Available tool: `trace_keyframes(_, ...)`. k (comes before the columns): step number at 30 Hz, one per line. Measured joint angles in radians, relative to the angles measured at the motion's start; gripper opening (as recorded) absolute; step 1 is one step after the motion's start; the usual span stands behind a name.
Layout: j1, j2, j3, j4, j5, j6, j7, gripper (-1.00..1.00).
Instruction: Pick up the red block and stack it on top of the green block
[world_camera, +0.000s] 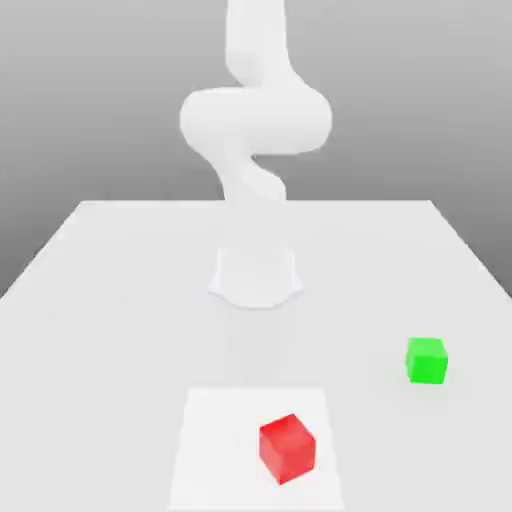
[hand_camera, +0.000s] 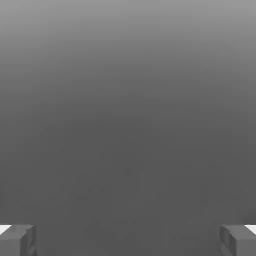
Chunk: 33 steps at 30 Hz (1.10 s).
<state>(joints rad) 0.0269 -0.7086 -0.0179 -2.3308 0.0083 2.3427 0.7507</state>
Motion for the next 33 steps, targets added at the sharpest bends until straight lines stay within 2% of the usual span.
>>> trace_keyframes(15,0.123,0.551,-0.064,-0.185,0.051,0.257,-0.297,0.00)
trace_keyframes(22,0.144,0.802,-0.062,-0.269,0.025,0.378,-0.397,0.00)
trace_keyframes(27,0.132,0.982,-0.043,-0.257,0.050,0.519,-0.431,0.00)
trace_keyframes(28,0.126,1.016,-0.036,-0.252,0.056,0.547,-0.436,-1.00)
trace_keyframes(33,0.126,1.016,-0.036,-0.252,0.055,0.546,-0.434,-1.00)
